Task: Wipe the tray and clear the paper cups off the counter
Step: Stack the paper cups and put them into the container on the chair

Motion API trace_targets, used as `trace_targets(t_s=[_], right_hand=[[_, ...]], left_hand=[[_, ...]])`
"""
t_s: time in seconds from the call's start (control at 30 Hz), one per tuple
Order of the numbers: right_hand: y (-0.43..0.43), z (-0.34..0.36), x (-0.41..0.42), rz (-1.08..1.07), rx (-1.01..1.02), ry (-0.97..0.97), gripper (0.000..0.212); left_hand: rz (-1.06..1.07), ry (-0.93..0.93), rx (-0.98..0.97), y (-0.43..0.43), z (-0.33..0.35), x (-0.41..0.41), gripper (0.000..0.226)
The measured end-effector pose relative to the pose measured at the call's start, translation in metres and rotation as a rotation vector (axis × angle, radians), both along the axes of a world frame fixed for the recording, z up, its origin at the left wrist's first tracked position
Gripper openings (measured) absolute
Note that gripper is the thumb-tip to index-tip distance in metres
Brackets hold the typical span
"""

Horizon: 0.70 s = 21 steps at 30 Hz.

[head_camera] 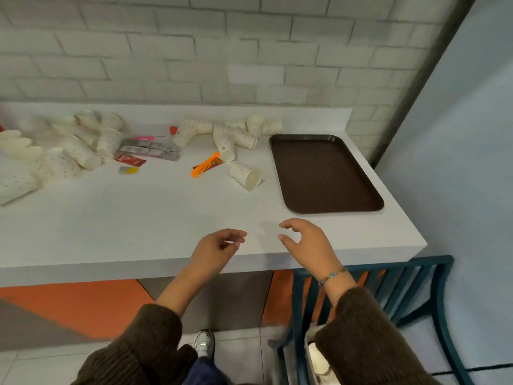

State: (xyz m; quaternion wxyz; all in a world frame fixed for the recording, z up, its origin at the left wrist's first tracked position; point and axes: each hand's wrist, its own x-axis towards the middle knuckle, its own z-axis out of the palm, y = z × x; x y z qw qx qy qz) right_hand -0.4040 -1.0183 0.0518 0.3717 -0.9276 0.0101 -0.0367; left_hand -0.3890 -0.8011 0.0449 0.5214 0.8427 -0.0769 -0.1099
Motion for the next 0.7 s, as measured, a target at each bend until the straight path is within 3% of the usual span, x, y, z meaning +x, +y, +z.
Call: trace_targets(t_s=[0.17, 0.3, 0.5, 0.7], right_hand=[[0.043, 0.003, 0.062, 0.008, 0.023, 0.009, 0.025], [0.077, 0.003, 0.132, -0.127, 0.204, 0.115, 0.021], [0.124, -0.013, 0.205, -0.409, 0.465, 0.123, 0.030], [0.137, -0.028, 0.243, -0.467, 0.495, 0.151, 0.030]], left_hand=[[0.073, -0.047, 0.039, 0.044, 0.008, 0.057, 0.021], [0.085, -0.032, 0.000, 0.088, 0.015, 0.119, 0.026], [0.055, -0.027, 0.022, 0.137, 0.016, 0.203, 0.030], [-0.034, -0.035, 0.077, 0.132, 0.010, 0.274, 0.024]])
